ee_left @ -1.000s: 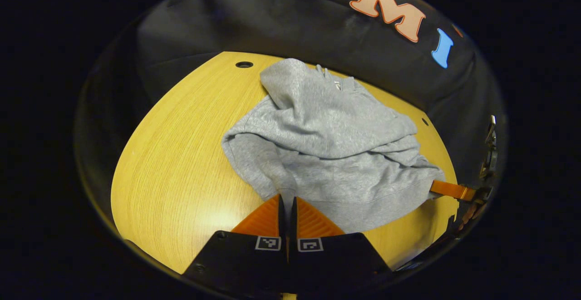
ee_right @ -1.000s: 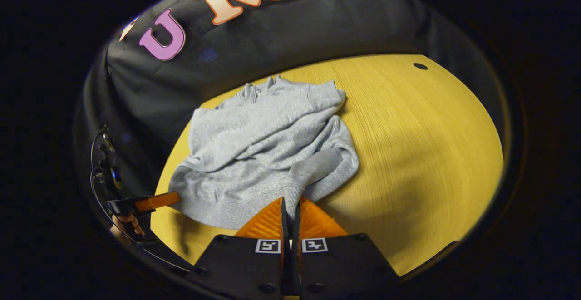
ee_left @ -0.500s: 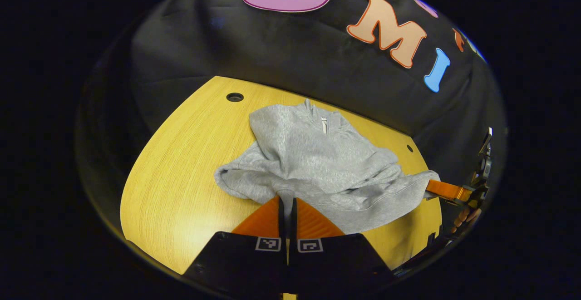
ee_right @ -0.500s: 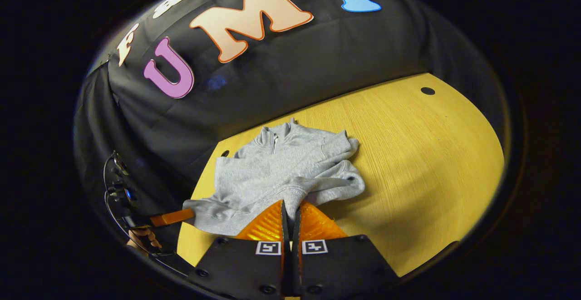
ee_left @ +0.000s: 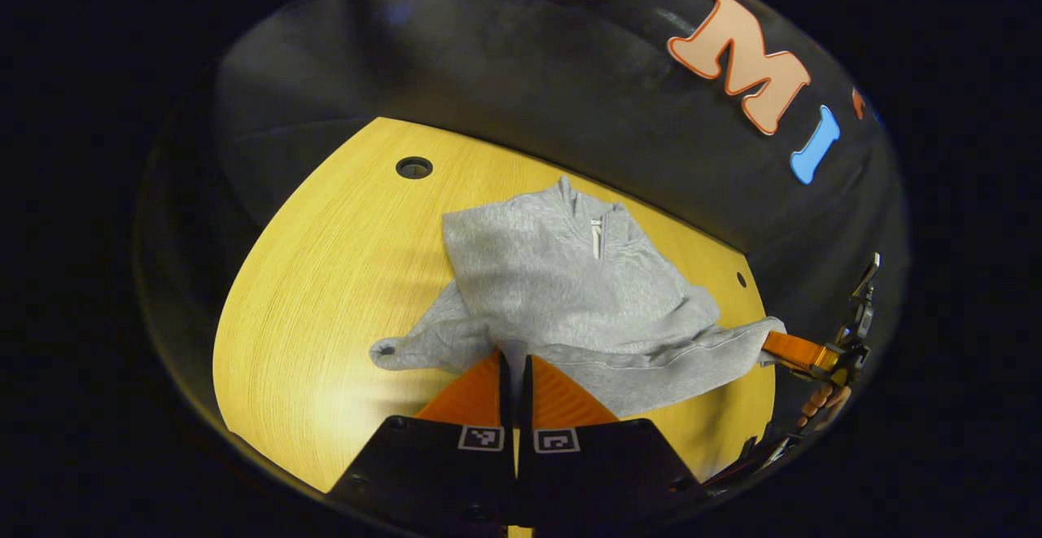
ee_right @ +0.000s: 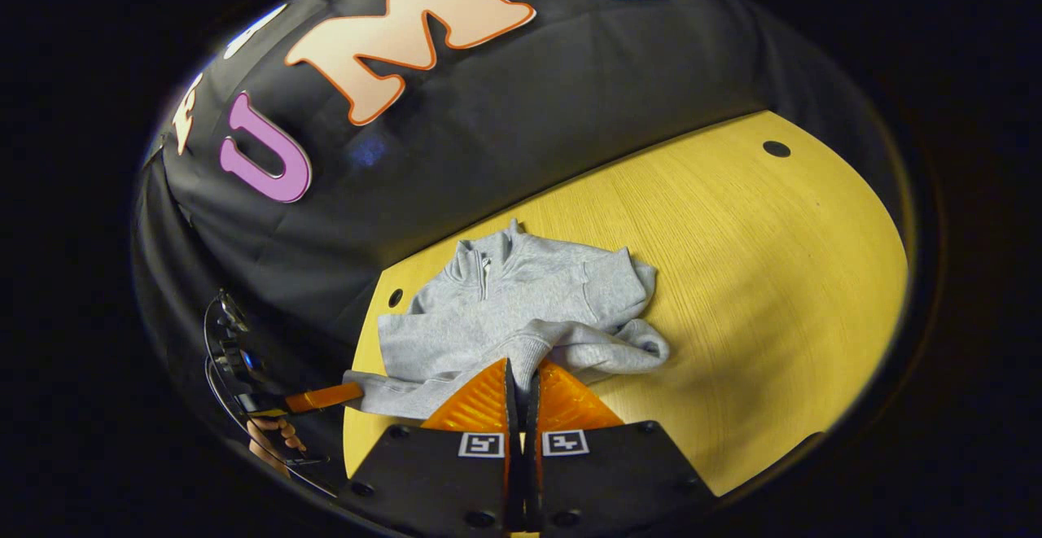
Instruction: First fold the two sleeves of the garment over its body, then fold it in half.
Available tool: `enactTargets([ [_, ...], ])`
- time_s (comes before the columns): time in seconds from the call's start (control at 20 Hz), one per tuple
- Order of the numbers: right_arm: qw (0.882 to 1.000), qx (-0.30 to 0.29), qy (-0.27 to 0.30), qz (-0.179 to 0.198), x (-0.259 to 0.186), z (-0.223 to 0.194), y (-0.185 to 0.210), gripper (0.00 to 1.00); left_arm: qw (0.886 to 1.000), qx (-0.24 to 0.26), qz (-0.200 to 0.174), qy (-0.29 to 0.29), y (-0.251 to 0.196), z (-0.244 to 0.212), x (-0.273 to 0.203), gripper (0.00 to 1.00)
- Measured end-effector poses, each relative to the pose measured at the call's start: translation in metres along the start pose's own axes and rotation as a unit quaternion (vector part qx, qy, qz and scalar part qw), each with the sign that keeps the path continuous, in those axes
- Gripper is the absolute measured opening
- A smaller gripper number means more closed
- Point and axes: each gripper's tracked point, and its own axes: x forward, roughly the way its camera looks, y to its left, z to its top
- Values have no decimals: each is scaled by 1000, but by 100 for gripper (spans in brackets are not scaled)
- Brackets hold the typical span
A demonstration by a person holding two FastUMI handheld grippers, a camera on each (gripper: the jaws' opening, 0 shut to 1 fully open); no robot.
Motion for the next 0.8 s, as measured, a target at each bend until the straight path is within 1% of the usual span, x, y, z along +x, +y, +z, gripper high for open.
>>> enactTargets([
  [0.15, 999, 22, 21, -22, 26, 4, -14, 3, 1000, 9, 2, 26, 1, 5, 22, 0],
  [0.2, 999, 28, 29, -27, 34, 4, -17, 5, 999, 11, 8, 39, 3, 5, 28, 0],
  [0.25, 998, 33, 38, -33, 44, 3, -19, 4, 999, 8, 13, 44, 5, 7, 35, 0],
  [0.45, 997, 39, 43, -53, 70, 1, -30, 4, 998, 11, 38, 43, 10, 17, 56, 0],
  [0.5, 997, 42, 41, -51, 73, 2, -30, 7, 998, 18, 44, 35, 12, 23, 58, 5],
  [0.55, 997, 45, 32, -54, 76, 8, -30, 13, 998, 20, 50, 29, 12, 30, 60, 8],
  [0.6, 998, 49, 14, -42, 78, 17, -25, 30, 998, 21, 56, 19, 11, 38, 61, 14],
  [0.65, 998, 50, -9, -28, 80, 29, -16, 47, 998, 25, 65, -8, 12, 52, 60, 32],
  [0.75, 997, 27, -64, -28, 72, 55, -12, 81, 992, 43, 88, -84, 13, 86, 53, 68],
  [0.8, 995, 4, -89, -38, 65, 64, -16, 98, 987, 54, 92, -118, 10, 99, 44, 94],
])
